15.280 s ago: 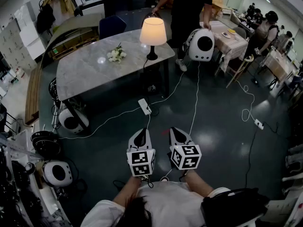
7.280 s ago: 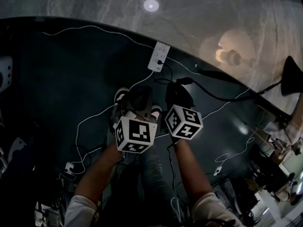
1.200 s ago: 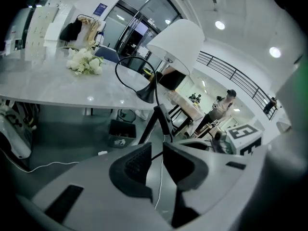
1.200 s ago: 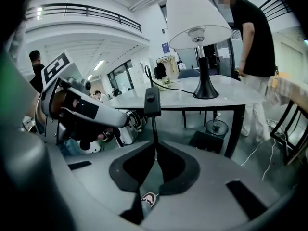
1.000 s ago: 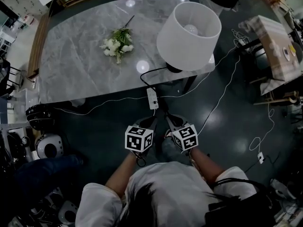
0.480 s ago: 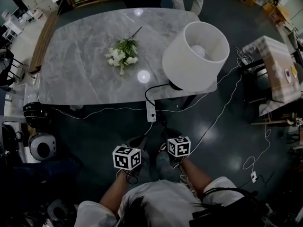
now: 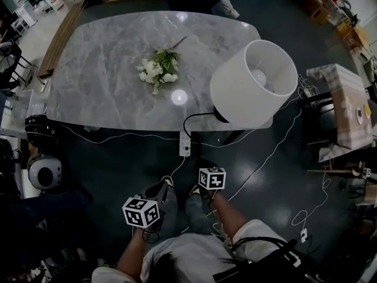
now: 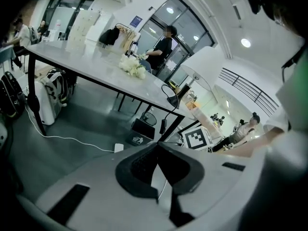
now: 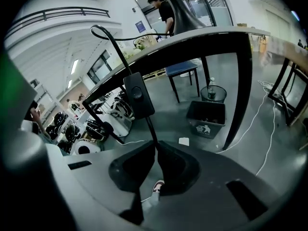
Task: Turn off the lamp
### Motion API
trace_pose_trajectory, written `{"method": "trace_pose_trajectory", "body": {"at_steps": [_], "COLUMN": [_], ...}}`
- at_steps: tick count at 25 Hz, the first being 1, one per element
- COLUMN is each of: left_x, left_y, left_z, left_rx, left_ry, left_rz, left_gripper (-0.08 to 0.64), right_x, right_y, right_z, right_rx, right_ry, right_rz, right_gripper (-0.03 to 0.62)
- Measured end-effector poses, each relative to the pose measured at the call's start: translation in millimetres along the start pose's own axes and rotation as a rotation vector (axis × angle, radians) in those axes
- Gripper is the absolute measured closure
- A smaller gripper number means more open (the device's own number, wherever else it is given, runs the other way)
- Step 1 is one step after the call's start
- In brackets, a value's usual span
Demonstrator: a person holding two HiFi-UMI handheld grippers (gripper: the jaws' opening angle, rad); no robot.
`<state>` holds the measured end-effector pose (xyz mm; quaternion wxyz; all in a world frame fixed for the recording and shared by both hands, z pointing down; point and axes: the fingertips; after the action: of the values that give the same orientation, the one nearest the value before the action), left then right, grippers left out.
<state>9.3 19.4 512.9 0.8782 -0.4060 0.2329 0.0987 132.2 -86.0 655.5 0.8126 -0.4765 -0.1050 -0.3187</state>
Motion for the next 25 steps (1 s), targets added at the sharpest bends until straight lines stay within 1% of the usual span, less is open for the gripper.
{"method": "trace_pose_trajectory", "body": {"at_steps": [5,9,14,17,23,25], "left_x": [-7.4,-6.9,-4.5,-1.0,9.1,12.3], "left_y": [3.9,3.9,2.0,-1.0,-5.9,-8.3], "left_z": [-1.9,-2.9,-9.5,-10.9,-12.6,-14.3], "left_rx": [0.032,0.037,0.048,0.041,0.032,0.028], "left_ry": [0.019,0.019,0.023,0.008,-0.014,-0.021], "left_rz": [-0.031,-0.039,-0.042,-0.033,-0.012,-0.002], "left_gripper": [0.552,0.552,0.552,0.551,0.551,0.551], "right_x": [6.0,6.4,10.8,13.9,16.2,16.4], "right_y": [-11.0,-8.8,-1.1,3.7,21.7,27.6], "right_z": [5.3,7.4,4.6,4.4,5.6,4.8], "right_rx": [-0.040,-0.045,-0.023,-0.012,0.025,0.044], "right_ry": [-0.007,-0.023,-0.027,-0.033,-0.080,-0.113], "right_rz": [0.003,-0.001,0.010,0.015,0.026,0.026], "right_gripper": [0.577,0.563,0.555,0.555,0.555,0.555]}}
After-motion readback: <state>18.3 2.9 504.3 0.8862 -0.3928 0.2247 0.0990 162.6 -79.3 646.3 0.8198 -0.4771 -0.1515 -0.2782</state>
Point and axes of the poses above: the fingertips, and each gripper's own axes: y backward along the fingers, x to its right, z out of its underside, and after that the axes turned 9 degrees about -z, right-handed
